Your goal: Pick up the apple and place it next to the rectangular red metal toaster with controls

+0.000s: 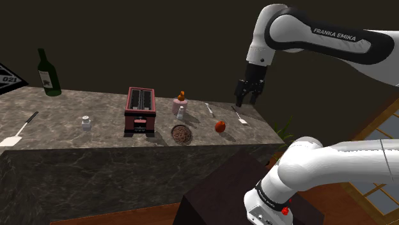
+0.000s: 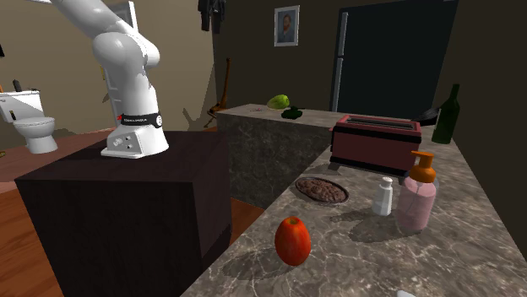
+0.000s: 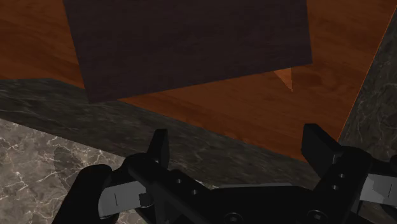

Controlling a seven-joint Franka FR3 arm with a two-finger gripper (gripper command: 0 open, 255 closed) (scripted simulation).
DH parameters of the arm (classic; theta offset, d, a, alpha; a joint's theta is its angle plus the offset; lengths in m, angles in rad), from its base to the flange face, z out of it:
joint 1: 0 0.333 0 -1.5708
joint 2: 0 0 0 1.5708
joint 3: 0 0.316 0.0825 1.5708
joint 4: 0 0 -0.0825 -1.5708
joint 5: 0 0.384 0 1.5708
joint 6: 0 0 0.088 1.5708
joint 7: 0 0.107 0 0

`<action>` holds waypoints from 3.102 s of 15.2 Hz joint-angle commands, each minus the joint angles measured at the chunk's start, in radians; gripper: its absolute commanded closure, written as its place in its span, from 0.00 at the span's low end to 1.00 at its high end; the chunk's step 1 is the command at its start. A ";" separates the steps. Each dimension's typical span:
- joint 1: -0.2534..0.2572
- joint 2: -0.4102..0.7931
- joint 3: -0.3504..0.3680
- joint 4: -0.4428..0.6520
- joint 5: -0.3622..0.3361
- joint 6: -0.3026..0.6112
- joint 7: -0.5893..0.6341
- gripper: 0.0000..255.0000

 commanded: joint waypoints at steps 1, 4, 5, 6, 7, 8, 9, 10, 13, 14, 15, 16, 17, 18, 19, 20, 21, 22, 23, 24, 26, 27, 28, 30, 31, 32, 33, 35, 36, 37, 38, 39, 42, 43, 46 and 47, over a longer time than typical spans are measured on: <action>0.000 0.000 0.000 0.000 0.000 0.000 0.000 0.00; -0.019 0.025 -0.044 -0.055 -0.037 0.091 -0.051 0.00; -0.025 0.037 -0.058 -0.071 -0.049 0.123 -0.068 0.00; -0.032 0.050 -0.073 -0.086 -0.060 0.155 -0.084 0.00; -0.038 0.065 -0.089 -0.099 -0.071 0.187 -0.101 0.00; -0.045 0.081 -0.104 -0.111 -0.082 0.220 -0.117 0.00; -0.051 0.100 -0.120 -0.121 -0.092 0.253 -0.133 0.00; -0.056 0.120 -0.135 -0.130 -0.102 0.286 -0.150 0.00; -0.073 0.190 -0.183 -0.148 -0.126 0.388 -0.199 0.00; -0.077 0.216 -0.199 -0.151 -0.133 0.422 -0.216 0.00; -0.082 0.244 -0.215 -0.153 -0.138 0.456 -0.233 0.00; -0.085 0.274 -0.230 -0.153 -0.142 0.490 -0.250 0.00; -0.088 0.305 -0.247 -0.151 -0.144 0.524 -0.267 0.00; -0.091 0.337 -0.262 -0.148 -0.145 0.557 -0.286 0.00; -0.093 0.370 -0.278 -0.144 -0.144 0.590 -0.305 0.00; -0.095 0.405 -0.294 -0.138 -0.142 0.623 -0.324 0.00; -0.095 0.441 -0.309 -0.130 -0.137 0.655 -0.345 0.00; -0.096 0.477 -0.325 -0.121 -0.130 0.686 -0.366 0.00; -0.096 0.515 -0.339 -0.111 -0.120 0.717 -0.389 0.00; -0.096 0.554 -0.353 -0.099 -0.108 0.746 -0.413 0.00; -0.096 0.634 -0.379 -0.070 -0.074 0.802 -0.465 0.00; -0.097 0.675 -0.390 -0.054 -0.053 0.827 -0.493 0.00; -0.099 0.717 -0.399 -0.036 -0.029 0.851 -0.523 0.00; -0.107 0.802 -0.410 0.004 0.026 0.894 -0.586 0.00; -0.114 0.845 -0.413 0.026 0.056 0.912 -0.618 0.00; -0.123 0.888 -0.412 0.050 0.087 0.928 -0.650 0.00; -0.134 0.930 -0.409 0.075 0.119 0.943 -0.682 0.00; -0.162 1.013 -0.397 0.130 0.179 0.967 -0.742 0.00; -0.178 1.054 -0.388 0.159 0.207 0.976 -0.770 0.00; -0.196 1.094 -0.378 0.190 0.233 0.984 -0.796 0.00; -0.216 1.134 -0.366 0.222 0.257 0.991 -0.819 0.00; -0.235 1.173 -0.355 0.255 0.279 0.996 -0.841 0.00; -0.293 1.288 -0.320 0.362 0.333 1.005 -0.895 0.00; -0.311 1.325 -0.310 0.400 0.347 1.006 -0.910 0.00; -0.366 1.438 -0.279 0.523 0.380 1.002 -0.944 0.00; -0.368 1.442 -0.278 0.527 0.380 1.002 -0.944 0.00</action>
